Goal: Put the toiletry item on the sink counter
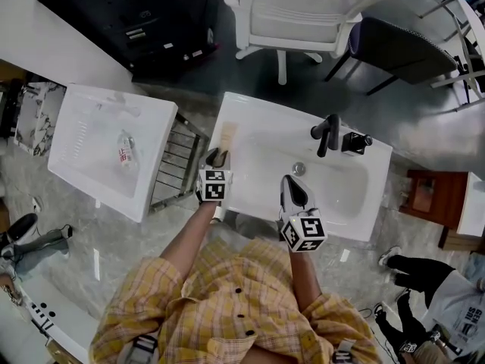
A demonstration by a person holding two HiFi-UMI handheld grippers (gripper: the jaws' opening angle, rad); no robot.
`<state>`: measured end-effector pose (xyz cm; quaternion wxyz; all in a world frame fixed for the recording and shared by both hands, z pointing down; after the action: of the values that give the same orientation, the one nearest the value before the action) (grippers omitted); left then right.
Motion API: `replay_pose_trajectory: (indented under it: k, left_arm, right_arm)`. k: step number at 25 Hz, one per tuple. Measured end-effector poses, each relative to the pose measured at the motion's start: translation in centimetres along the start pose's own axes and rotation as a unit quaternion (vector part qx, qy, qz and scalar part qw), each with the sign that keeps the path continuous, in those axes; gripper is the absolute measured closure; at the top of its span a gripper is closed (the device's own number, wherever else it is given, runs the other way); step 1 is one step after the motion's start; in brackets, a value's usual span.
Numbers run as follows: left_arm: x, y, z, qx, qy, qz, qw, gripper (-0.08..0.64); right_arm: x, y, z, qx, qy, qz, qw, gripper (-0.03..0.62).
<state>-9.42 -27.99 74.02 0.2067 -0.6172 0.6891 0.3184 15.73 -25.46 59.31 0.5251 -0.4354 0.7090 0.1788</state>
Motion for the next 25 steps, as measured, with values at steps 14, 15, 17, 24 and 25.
replay_pose_trajectory:
  k: [14, 15, 17, 24, 25]
  left_arm:
    - [1.5, -0.6, 1.3, -0.011, -0.022, -0.004, 0.9997, 0.382]
    - [1.8, -0.7, 1.6, -0.009, -0.025, -0.008, 0.9996, 0.382]
    - [2.3, -0.9, 2.4, -0.008, -0.033, -0.014, 0.9993, 0.382]
    - [3.1, -0.8, 5.7, -0.02, -0.066, -0.013, 0.9975, 0.382]
    - [3.4, -0.8, 6.1, -0.023, -0.076, -0.014, 0.9967, 0.382]
  right_arm:
    - [0.3, 0.8, 1.2, -0.008, -0.012, 0.022, 1.0, 0.591]
    - [0.4, 0.9, 1.3, -0.009, -0.013, 0.022, 1.0, 0.591]
    - [0.6, 1.2, 1.5, -0.011, -0.019, 0.024, 0.999, 0.591]
    - [1.1, 3.2, 2.5, -0.018, -0.03, 0.034, 0.999, 0.591]
    - [1.2, 3.5, 2.7, -0.02, -0.033, 0.036, 0.999, 0.591]
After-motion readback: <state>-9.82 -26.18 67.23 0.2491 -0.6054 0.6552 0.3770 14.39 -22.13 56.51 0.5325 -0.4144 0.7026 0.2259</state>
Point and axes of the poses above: the fingertips, and each gripper's own axes: z backward along the fingers, y to its left, x out of its top, the point moved 7 cm from there along z, backward along the fingers, and after that the axes turned 9 degrees about z, right-handed, at the moved point
